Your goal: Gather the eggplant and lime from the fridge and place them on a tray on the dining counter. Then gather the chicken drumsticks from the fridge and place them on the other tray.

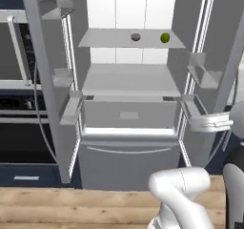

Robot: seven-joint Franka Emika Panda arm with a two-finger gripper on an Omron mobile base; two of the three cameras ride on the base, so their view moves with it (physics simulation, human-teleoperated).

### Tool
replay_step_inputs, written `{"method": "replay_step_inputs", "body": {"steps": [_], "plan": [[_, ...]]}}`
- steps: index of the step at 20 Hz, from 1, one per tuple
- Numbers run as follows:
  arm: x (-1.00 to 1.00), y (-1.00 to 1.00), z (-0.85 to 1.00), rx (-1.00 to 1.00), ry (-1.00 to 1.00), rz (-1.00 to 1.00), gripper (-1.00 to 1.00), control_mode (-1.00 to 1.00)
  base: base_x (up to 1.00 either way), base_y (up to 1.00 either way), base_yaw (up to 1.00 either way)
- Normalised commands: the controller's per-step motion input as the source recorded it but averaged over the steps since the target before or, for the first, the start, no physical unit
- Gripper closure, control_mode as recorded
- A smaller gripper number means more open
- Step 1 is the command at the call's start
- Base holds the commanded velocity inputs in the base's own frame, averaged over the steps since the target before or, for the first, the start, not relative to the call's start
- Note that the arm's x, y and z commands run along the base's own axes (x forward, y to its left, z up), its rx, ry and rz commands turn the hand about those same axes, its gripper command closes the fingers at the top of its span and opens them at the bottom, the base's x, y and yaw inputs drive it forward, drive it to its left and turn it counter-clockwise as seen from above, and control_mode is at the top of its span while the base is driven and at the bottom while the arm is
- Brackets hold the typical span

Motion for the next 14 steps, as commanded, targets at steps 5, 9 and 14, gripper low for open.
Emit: {"method": "replay_step_inputs", "body": {"steps": [5,9,14], "plan": [[0.00,0.00,0.00,0.00,0.00,0.00,-1.00,1.00,0.83,0.59,-0.44],[0.00,0.00,0.00,0.00,0.00,0.00,-1.00,1.00,0.58,0.28,-0.31],[0.00,0.00,0.00,0.00,0.00,0.00,-1.00,1.00,0.25,-0.03,-0.22]]}}
